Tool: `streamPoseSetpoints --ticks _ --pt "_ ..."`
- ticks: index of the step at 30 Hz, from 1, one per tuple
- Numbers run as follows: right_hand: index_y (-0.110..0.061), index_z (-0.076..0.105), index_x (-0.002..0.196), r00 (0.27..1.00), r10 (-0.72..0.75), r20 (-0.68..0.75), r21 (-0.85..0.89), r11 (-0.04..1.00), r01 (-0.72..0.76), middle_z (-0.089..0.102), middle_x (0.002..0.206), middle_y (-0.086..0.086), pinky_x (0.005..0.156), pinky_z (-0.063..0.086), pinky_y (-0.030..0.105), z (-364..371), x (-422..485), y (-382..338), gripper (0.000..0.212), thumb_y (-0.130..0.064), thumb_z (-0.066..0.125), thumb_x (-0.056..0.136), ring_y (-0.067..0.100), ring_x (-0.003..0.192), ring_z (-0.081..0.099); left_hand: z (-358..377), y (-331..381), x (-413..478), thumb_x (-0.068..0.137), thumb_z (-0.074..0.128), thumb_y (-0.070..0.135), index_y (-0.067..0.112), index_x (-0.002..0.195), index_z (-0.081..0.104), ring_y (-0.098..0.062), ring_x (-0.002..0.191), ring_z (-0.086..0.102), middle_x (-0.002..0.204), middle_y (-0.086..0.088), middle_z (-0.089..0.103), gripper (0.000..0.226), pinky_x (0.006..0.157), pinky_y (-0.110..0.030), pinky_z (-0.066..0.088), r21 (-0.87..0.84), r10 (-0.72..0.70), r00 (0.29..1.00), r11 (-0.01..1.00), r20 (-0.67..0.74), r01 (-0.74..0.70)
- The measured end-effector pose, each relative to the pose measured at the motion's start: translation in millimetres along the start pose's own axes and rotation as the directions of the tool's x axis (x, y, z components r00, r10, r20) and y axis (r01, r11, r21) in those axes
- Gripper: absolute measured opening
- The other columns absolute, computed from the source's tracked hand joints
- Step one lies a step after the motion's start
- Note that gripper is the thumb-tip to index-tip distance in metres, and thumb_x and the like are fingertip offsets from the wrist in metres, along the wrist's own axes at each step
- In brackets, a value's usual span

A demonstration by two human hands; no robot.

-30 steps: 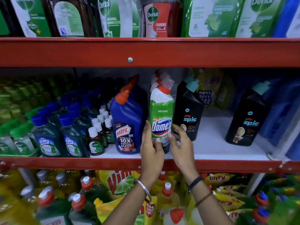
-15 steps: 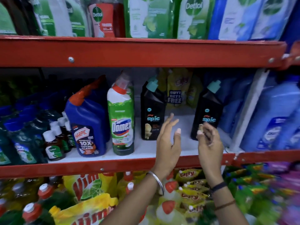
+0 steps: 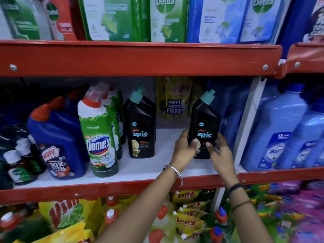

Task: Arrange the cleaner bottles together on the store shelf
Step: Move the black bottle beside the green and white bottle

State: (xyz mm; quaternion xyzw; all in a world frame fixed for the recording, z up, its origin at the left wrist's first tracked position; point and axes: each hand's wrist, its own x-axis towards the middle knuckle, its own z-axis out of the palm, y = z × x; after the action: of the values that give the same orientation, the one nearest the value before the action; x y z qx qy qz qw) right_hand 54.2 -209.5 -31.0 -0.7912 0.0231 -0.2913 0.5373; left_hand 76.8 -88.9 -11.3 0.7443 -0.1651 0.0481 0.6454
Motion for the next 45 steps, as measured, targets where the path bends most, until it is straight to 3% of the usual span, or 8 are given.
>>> streamPoseSetpoints --ticks 6,10,15,19,23,35,39,45 --pt "-0.005 0.048 0.129 0.999 -0.017 -0.049 -0.044 0.999 0.015 0.057 0.107 0.001 0.082 0.042 0.02 -3.2 0.6 -3.0 0.043 -0.004 0.058 0.088 0.012 0.1 0.054 -2.7 -1.2 0.1 0.088 0.056 0.003 0.01 0.123 0.051 -0.018 0.094 0.064 0.113 -0.009 0.062 0.037 0.055 -0.003 0.047 0.02 -0.029 0.997 0.999 -0.065 0.031" --pt "-0.009 0.049 0.129 0.996 -0.072 -0.042 -0.02 0.997 0.071 0.056 0.11 -0.003 0.083 0.04 0.02 -0.1 -13.4 -14.4 0.043 -0.007 0.059 0.088 0.011 0.102 0.054 -16.1 0.2 -15.9 0.088 0.056 0.004 0.013 0.123 0.051 -0.001 0.08 0.06 0.11 -0.006 0.064 0.037 0.056 -0.002 0.046 0.06 0.047 0.994 0.997 -0.101 -0.041" --pt "-0.02 0.052 0.122 0.988 -0.146 0.041 0.074 0.987 0.143 0.058 0.106 -0.014 0.074 0.04 -0.003 17.8 -27.9 -37.4 0.039 -0.007 0.061 0.086 -0.006 0.096 0.054 -46.4 3.5 -39.2 0.088 0.057 0.011 0.022 0.123 0.048 -0.007 0.097 0.062 0.106 0.006 0.065 0.038 0.08 -0.017 0.05 0.141 0.142 0.964 0.984 -0.226 -0.112" --pt "-0.015 0.054 0.124 0.982 -0.158 0.106 0.118 0.982 0.145 0.061 0.11 -0.01 0.074 0.041 -0.002 43.9 -37.3 -50.7 0.04 -0.011 0.063 0.085 0.004 0.1 0.058 -77.6 -0.3 -57.9 0.089 0.055 0.019 0.032 0.127 0.04 -0.013 0.109 0.06 0.117 0.004 0.063 0.043 0.089 -0.034 0.052 0.202 0.182 0.935 0.972 -0.304 -0.123" --pt "-0.018 0.053 0.122 0.974 -0.156 0.166 0.166 0.978 0.128 0.057 0.106 -0.023 0.073 0.043 -0.001 75.2 -53.7 -62.0 0.039 -0.011 0.063 0.085 -0.002 0.1 0.057 -108.5 -6.3 -72.4 0.09 0.053 0.016 0.032 0.131 0.039 -0.009 0.101 0.061 0.119 0.004 0.063 0.047 0.076 -0.018 0.051 0.251 0.187 0.913 0.963 -0.362 -0.098" --pt "-0.015 0.053 0.122 0.977 -0.089 0.193 0.159 0.986 0.058 0.061 0.109 -0.004 0.075 0.045 0.009 124.2 -72.6 -66.2 0.039 -0.014 0.064 0.085 0.017 0.104 0.061 -145.5 -24.0 -84.9 0.092 0.047 0.013 0.028 0.136 0.033 -0.018 0.115 0.054 0.129 -0.001 0.054 0.049 0.083 -0.03 0.048 0.315 0.148 0.917 0.949 -0.369 -0.027" --pt "-0.02 0.052 0.125 0.972 -0.097 0.212 0.179 0.982 0.058 0.063 0.114 -0.005 0.076 0.045 0.002 120.8 -78.3 -63.7 0.036 -0.027 0.056 0.09 -0.002 0.1 0.06 -149.7 -22.4 -90.6 0.097 0.041 0.016 0.027 0.145 0.02 -0.005 0.115 0.048 0.134 0.004 0.042 0.054 0.078 -0.005 0.04 0.365 0.14 0.947 0.931 -0.288 -0.027" --pt "-0.051 0.055 0.113 0.969 -0.073 0.237 0.263 0.965 0.008 0.064 0.117 -0.016 0.096 0.051 0.035 116.6 -83.3 -56.3 0.029 -0.053 0.037 0.092 0.006 0.112 0.06 -154.8 -13.6 -107.0 0.098 0.037 0.009 0.021 0.149 -0.002 0.031 0.087 0.011 0.126 0.015 0.022 0.065 0.081 0.001 0.024 0.428 0.145 0.975 0.902 -0.17 -0.059"
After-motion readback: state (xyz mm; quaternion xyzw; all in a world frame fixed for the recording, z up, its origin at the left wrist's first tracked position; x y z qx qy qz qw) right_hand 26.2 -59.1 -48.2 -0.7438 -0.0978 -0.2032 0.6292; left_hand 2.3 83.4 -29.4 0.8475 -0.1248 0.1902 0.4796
